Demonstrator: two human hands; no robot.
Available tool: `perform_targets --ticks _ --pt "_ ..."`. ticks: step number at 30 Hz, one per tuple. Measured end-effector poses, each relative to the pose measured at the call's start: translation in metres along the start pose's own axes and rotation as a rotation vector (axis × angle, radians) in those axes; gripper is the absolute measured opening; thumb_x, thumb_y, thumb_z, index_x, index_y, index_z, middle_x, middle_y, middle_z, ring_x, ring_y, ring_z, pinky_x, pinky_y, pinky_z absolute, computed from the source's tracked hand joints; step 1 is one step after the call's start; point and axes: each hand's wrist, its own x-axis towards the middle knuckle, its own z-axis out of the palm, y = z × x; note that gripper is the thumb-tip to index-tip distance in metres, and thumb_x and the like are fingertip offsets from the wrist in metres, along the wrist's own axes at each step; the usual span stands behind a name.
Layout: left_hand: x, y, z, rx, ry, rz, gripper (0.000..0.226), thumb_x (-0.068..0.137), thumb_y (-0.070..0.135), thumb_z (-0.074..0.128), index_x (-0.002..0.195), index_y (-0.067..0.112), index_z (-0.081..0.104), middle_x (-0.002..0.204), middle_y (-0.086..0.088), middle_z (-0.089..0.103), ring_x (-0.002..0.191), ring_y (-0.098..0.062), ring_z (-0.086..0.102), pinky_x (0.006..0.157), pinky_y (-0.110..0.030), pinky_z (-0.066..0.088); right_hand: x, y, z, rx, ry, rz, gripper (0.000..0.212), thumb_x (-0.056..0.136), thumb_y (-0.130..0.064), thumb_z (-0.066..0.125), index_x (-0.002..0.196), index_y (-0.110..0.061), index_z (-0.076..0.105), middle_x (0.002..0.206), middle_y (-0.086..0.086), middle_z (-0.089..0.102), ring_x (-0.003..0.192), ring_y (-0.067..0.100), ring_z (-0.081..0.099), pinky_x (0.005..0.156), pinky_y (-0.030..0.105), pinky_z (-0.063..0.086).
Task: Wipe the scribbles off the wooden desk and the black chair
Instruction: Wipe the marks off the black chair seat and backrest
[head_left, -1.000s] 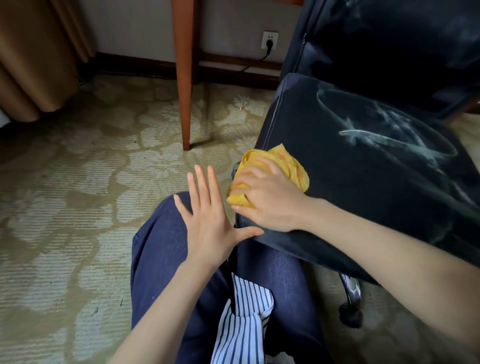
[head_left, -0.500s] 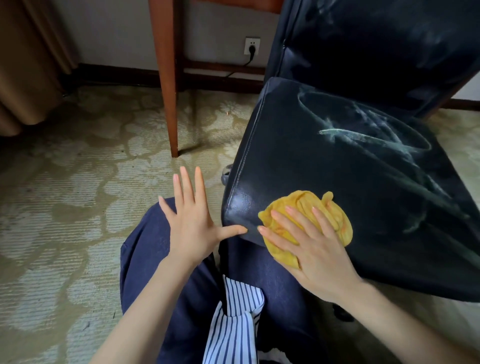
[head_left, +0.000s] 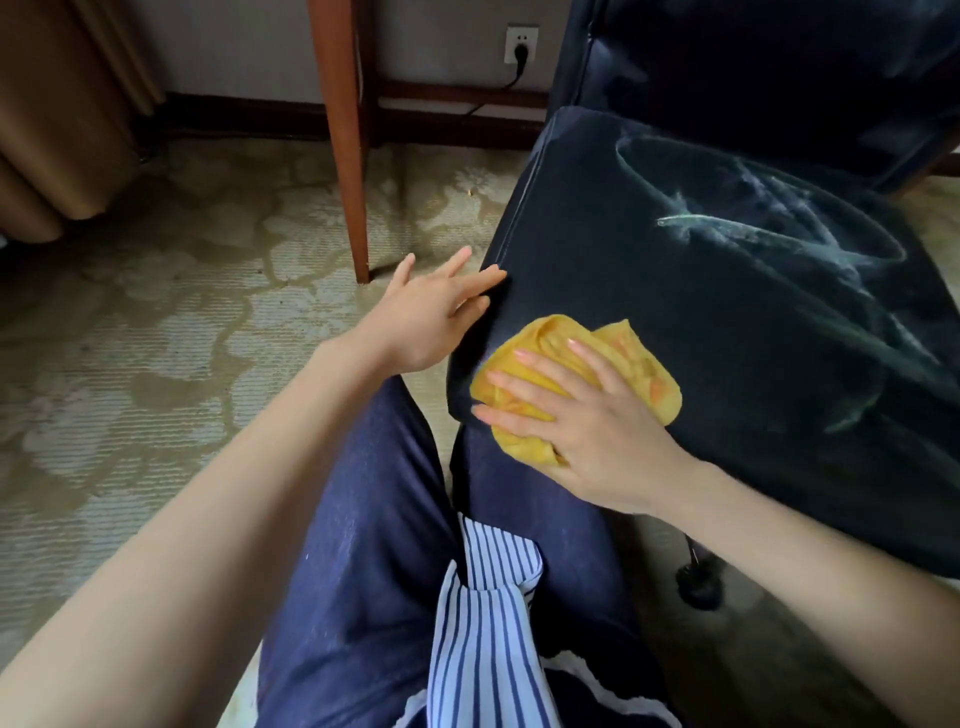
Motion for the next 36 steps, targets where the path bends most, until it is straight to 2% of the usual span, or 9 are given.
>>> perform_targets --ticks 3,10,14,16,20,26,30,33,36 --pt "0.006 -0.002 -0.002 0.074 -0.007 -0.026 0.045 0.103 0.026 0.025 0.148 0.024 0.026 0.148 -0.003 0.04 0.145 -0.007 0.008 0.116 -0.044 -0.004 0.03 -0.01 0.007 -0.096 -0.038 -0.117 0.043 0.091 -0.041 0.045 0.133 -0.036 0.051 0.143 -0.008 0.046 0.139 0.022 0.031 0.113 0.054 0.016" --pt "0.003 0.017 0.0 0.353 -0.045 -0.171 0.061 0.099 0.049 0.013 0.152 0.019 0.01 0.154 -0.011 0.027 0.146 -0.01 0.009 0.113 -0.049 -0.016 0.033 -0.017 0.019 -0.38 -0.136 -0.258 0.045 0.085 -0.033 0.042 0.126 -0.026 0.06 0.141 -0.005 0.049 0.14 0.022 0.03 0.114 0.054 -0.001" --pt "-0.001 0.031 0.014 0.26 0.016 -0.248 0.072 0.095 0.058 0.01 0.151 0.016 -0.001 0.158 -0.005 0.017 0.146 -0.01 0.002 0.111 -0.052 -0.018 -0.006 -0.013 0.025 -0.422 -0.112 -0.262 0.05 0.085 -0.028 0.047 0.132 -0.015 0.055 0.144 -0.002 0.046 0.14 0.016 0.03 0.116 0.049 0.001" --pt "-0.002 0.034 0.027 0.169 0.017 -0.293 0.074 0.093 0.061 0.01 0.151 0.019 -0.008 0.16 0.002 0.0 0.146 -0.01 -0.004 0.111 -0.054 -0.017 -0.029 -0.008 0.027 -0.363 -0.073 -0.214 0.049 0.085 -0.028 0.054 0.132 -0.015 0.055 0.145 -0.002 0.045 0.139 0.014 0.029 0.116 0.047 0.007" --pt "-0.001 0.031 0.045 0.029 0.069 -0.355 0.07 0.091 0.064 0.009 0.148 0.032 -0.014 0.156 0.011 -0.02 0.145 -0.015 -0.014 0.111 -0.056 -0.014 -0.079 0.007 0.023 -0.284 -0.05 -0.143 0.047 0.09 -0.024 0.038 0.135 -0.022 0.051 0.147 -0.006 0.041 0.138 0.016 0.028 0.116 0.047 0.009" --pt "-0.001 0.029 0.051 0.07 0.174 -0.32 0.067 0.092 0.062 0.011 0.148 0.034 -0.012 0.156 0.01 -0.02 0.144 -0.016 -0.018 0.112 -0.056 -0.013 -0.141 0.034 0.01 -0.274 -0.064 0.073 0.055 0.089 -0.032 0.04 0.143 -0.037 0.031 0.148 -0.006 0.036 0.136 0.022 0.033 0.109 0.049 0.025" --pt "0.008 0.021 0.048 0.141 0.182 -0.312 0.068 0.092 0.062 0.012 0.149 0.033 -0.01 0.157 0.008 -0.018 0.145 -0.016 -0.017 0.112 -0.057 -0.012 -0.179 0.054 -0.006 -0.209 -0.065 0.282 0.049 0.091 -0.037 0.04 0.14 -0.038 0.034 0.144 -0.003 0.04 0.135 0.023 0.034 0.111 0.045 0.019" --pt "0.018 0.011 0.039 0.224 0.154 -0.298 0.069 0.09 0.064 0.007 0.15 0.032 -0.009 0.158 0.007 -0.018 0.145 -0.017 -0.016 0.112 -0.058 -0.011 -0.197 0.061 -0.018 -0.064 -0.035 0.471 0.041 0.099 -0.041 0.027 0.139 -0.035 0.037 0.146 -0.006 0.038 0.135 0.019 0.034 0.111 0.042 0.021" --pt "0.03 0.001 0.026 0.406 0.134 -0.27 0.077 0.084 0.066 -0.003 0.151 0.028 -0.008 0.158 0.004 -0.016 0.145 -0.02 -0.015 0.11 -0.061 -0.01 -0.202 0.069 -0.026 0.124 0.022 0.686 0.046 0.097 -0.042 0.032 0.142 -0.032 0.034 0.145 -0.01 0.039 0.137 0.012 0.031 0.112 0.035 0.018"
